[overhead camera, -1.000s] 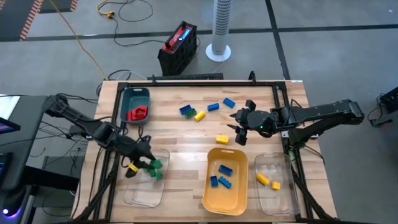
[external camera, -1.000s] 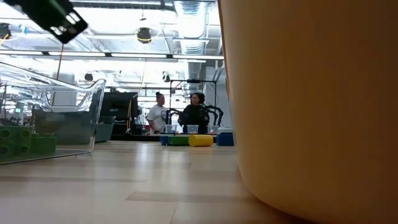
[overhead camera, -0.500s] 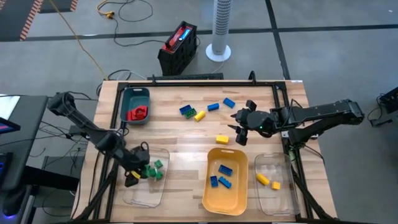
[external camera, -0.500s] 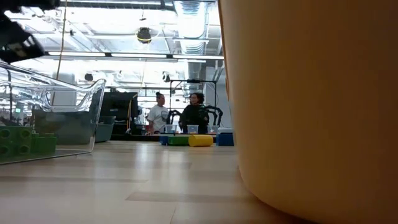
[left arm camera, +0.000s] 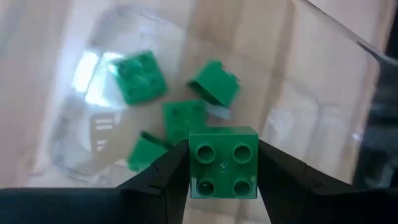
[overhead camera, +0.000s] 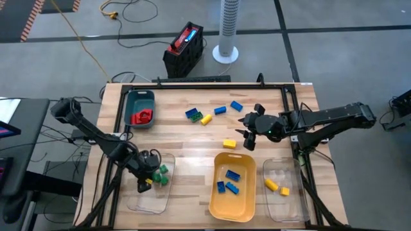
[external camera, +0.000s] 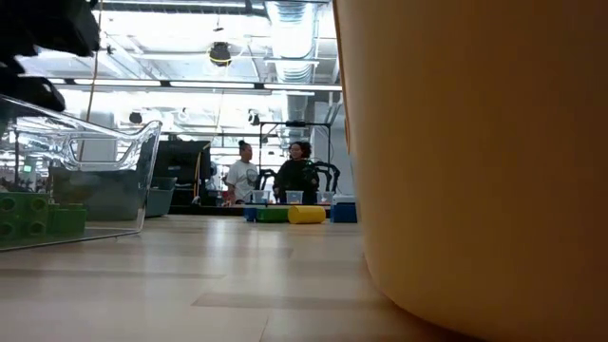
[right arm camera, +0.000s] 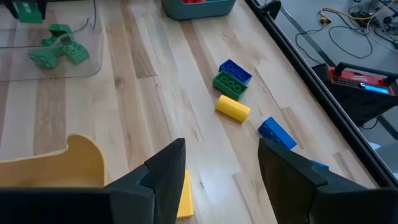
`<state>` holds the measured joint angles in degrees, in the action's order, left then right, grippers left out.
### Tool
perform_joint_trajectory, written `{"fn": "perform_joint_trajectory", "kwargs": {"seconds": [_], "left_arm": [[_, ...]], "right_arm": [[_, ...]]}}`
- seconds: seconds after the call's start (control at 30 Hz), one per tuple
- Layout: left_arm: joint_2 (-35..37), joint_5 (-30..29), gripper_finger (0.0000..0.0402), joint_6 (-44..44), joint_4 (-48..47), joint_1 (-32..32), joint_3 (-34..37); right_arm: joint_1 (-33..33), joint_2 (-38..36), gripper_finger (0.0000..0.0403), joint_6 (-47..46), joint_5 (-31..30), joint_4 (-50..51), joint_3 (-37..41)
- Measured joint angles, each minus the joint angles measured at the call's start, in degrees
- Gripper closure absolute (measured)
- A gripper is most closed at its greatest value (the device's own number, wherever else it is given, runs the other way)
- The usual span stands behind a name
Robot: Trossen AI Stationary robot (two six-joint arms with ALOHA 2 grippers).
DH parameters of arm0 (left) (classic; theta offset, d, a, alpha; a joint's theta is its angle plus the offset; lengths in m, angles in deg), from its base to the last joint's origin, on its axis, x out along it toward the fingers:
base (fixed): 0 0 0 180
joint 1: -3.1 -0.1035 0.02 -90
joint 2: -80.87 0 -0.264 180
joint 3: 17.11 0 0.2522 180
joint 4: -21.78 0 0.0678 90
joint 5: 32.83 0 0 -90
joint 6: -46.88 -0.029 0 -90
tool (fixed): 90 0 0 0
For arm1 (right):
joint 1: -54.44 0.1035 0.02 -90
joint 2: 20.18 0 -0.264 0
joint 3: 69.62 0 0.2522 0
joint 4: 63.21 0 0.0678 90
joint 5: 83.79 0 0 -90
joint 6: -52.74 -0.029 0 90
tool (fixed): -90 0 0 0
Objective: Sort blocks
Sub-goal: Put the green game piece into the left transparent bin, then put the yellow wooden block into the right transparent bin
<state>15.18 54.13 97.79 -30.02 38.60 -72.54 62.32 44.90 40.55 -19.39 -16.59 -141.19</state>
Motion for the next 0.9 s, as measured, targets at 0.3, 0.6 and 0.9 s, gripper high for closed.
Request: {"fn": "perform_joint_trajectory", "kwargs": {"seconds": [0.3,0.6,0.9], "left_arm": [[-0.4,-2.5,0.0235,2.0,0.0,-1.7,0.0],[-0.4,-4.8,0.0234,3.2,0.1,-1.7,0.0],[-0.4,-5.1,0.0234,-4.0,0.6,-1.2,0.0]], "right_arm": [[0.7,0.0,0.0187,-1.4,0.0,0.1,0.0],[1.1,0.0,0.0187,-1.5,0.0,0.1,0.0],[1.1,0.0,0.0187,-1.4,0.0,0.4,0.0]]}}
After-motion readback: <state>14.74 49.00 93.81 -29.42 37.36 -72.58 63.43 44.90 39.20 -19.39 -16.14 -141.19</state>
